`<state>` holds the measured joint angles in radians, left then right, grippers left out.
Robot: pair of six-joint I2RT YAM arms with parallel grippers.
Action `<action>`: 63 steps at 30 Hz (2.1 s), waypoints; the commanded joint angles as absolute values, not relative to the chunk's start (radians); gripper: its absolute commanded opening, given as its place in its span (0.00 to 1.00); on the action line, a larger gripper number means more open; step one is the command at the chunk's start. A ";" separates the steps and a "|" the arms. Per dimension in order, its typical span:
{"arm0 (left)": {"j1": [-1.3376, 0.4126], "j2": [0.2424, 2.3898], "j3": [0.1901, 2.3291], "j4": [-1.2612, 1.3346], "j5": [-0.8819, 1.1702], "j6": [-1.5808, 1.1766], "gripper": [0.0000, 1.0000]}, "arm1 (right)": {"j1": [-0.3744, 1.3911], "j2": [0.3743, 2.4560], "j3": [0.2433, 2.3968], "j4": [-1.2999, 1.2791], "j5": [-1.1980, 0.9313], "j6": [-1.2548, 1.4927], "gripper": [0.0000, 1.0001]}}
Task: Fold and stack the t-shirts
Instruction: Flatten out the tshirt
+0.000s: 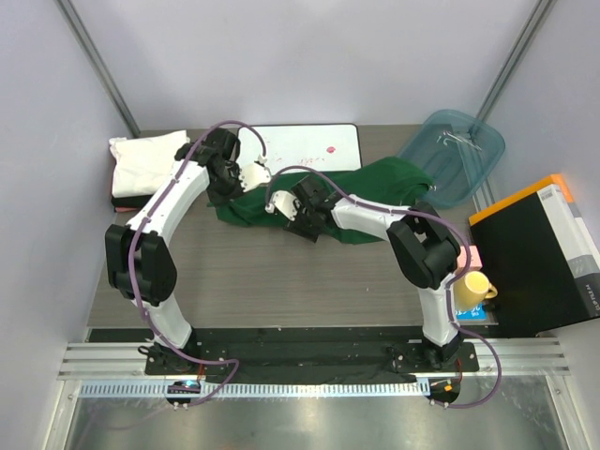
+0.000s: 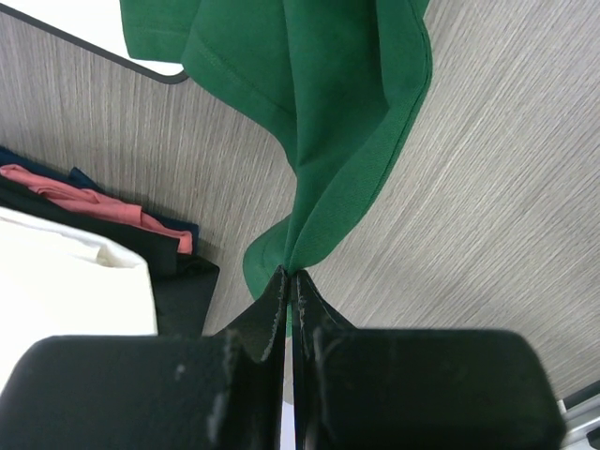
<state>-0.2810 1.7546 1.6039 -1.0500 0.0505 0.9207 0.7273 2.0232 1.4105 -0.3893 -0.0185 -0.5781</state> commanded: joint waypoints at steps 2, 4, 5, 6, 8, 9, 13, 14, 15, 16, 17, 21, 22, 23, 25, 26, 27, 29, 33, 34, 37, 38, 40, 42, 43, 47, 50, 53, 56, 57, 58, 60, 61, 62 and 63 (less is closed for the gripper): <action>-0.276 1.755 1.638 -1.052 0.069 0.930 0.00 | 0.735 2.089 1.471 -0.356 -0.005 -0.604 0.56; -0.276 1.755 1.640 -1.052 0.064 0.933 0.00 | 0.735 2.098 1.474 -0.357 -0.005 -0.610 0.50; -0.276 1.753 1.638 -1.051 0.063 0.939 0.00 | 0.736 2.098 1.473 -0.359 -0.003 -0.618 0.45; -0.276 1.753 1.638 -1.049 0.060 0.939 0.00 | 0.736 2.098 1.473 -0.365 -0.006 -0.623 0.33; -0.276 1.756 1.637 -1.046 0.055 0.942 0.00 | 0.738 2.092 1.471 -0.373 -0.006 -0.627 0.20; -0.275 1.758 1.638 -1.045 0.055 0.942 0.00 | 0.741 2.086 1.470 -0.376 -0.006 -0.633 0.11; -0.276 1.761 1.646 -1.043 0.058 0.943 0.00 | 0.741 2.053 1.450 -0.379 -0.005 -0.646 0.01; -0.275 1.763 1.647 -1.043 0.058 0.946 0.00 | 0.741 2.043 1.445 -0.388 -0.005 -0.652 0.01; -0.275 1.763 1.647 -1.045 0.058 0.946 0.00 | 0.741 2.025 1.445 -0.394 -0.005 -0.656 0.01; -0.275 1.764 1.651 -1.043 0.057 0.950 0.00 | 0.741 2.011 1.447 -0.400 -0.005 -0.667 0.01; -0.275 1.764 1.649 -1.043 0.055 0.950 0.00 | 0.741 1.999 1.457 -0.420 -0.005 -0.675 0.01; -0.275 1.775 1.649 -1.049 0.043 0.956 0.00 | 0.739 1.910 1.505 -0.501 0.051 -0.733 0.01; -0.275 1.775 1.648 -1.046 0.038 0.959 0.00 | 0.733 1.896 1.519 -0.520 0.061 -0.759 0.01; -0.275 1.776 1.647 -1.042 0.028 0.959 0.00 | 0.730 1.878 1.541 -0.544 0.077 -0.775 0.01; -0.273 1.779 1.654 -1.031 0.021 0.956 0.00 | 0.721 1.833 1.565 -0.557 0.115 -0.791 0.01; -0.273 1.776 1.655 -1.025 0.020 0.953 0.00 | 0.710 1.822 1.595 -0.577 0.127 -0.795 0.01; -0.275 1.776 1.660 -1.020 0.028 0.951 0.00 | 0.707 1.813 1.614 -0.589 0.132 -0.787 0.01; -0.275 1.781 1.683 -1.029 0.040 0.943 0.00 | 0.703 1.796 1.655 -0.641 0.129 -0.776 0.01; -0.275 1.799 1.741 -1.057 0.044 0.928 0.00 | 0.696 1.764 1.652 -0.692 0.121 -0.776 0.01; -0.275 1.802 1.747 -1.060 0.041 0.928 0.00 | 0.692 1.744 1.638 -0.692 0.123 -0.778 0.01; -0.275 1.798 1.752 -1.066 0.035 0.930 0.00 | 0.673 1.718 1.617 -0.695 0.130 -0.796 0.01; -0.275 1.792 1.752 -1.068 0.034 0.931 0.00 | 0.663 1.703 1.614 -0.695 0.129 -0.798 0.01; -0.275 1.786 1.747 -1.066 0.029 0.936 0.00 | 0.641 1.689 1.606 -0.698 0.130 -0.804 0.01; -0.275 1.776 1.741 -1.065 0.023 0.940 0.00 | 0.623 1.677 1.608 -0.701 0.129 -0.805 0.01; -0.275 1.775 1.737 -1.062 0.020 0.940 0.00 | 0.618 1.675 1.612 -0.706 0.132 -0.804 0.01; -0.275 1.769 1.729 -1.060 0.020 0.937 0.00 | 0.597 1.674 1.623 -0.730 0.138 -0.819 0.01; -0.275 1.764 1.729 -1.048 -0.021 0.936 0.00 | 0.554 1.658 1.611 -0.687 0.201 -0.862 0.01; -0.272 1.747 1.726 -1.006 -0.061 0.917 0.00 | 0.471 1.626 1.615 -0.599 0.250 -0.893 0.01; -0.267 1.720 1.709 -0.957 -0.075 0.893 0.00 | 0.404 1.574 1.600 -0.476 0.300 -0.949 0.01; -0.261 1.712 1.709 -0.953 -0.054 0.882 0.00 | 0.391 1.559 1.594 -0.442 0.310 -0.962 0.01; -0.255 1.704 1.715 -0.948 -0.040 0.865 0.00 | 0.381 1.545 1.589 -0.386 0.319 -0.972 0.01; -0.232 1.683 1.738 -0.959 0.044 0.829 0.00 | 0.345 1.517 1.607 -0.367 0.325 -0.973 0.01; -0.224 1.678 1.744 -0.969 0.061 0.813 0.00 | 0.336 1.508 1.632 -0.365 0.324 -0.965 0.01; -0.218 1.669 1.752 -0.971 0.074 0.799 0.00 | 0.325 1.488 1.641 -0.365 0.319 -0.953 0.01; -0.210 1.667 1.759 -0.973 0.077 0.770 0.00 | 0.310 1.473 1.646 -0.364 0.301 -0.930 0.01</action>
<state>-0.2478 1.7435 1.7111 -0.9962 0.0051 0.8665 0.3351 1.5753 1.5860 -0.4877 0.2783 -0.9356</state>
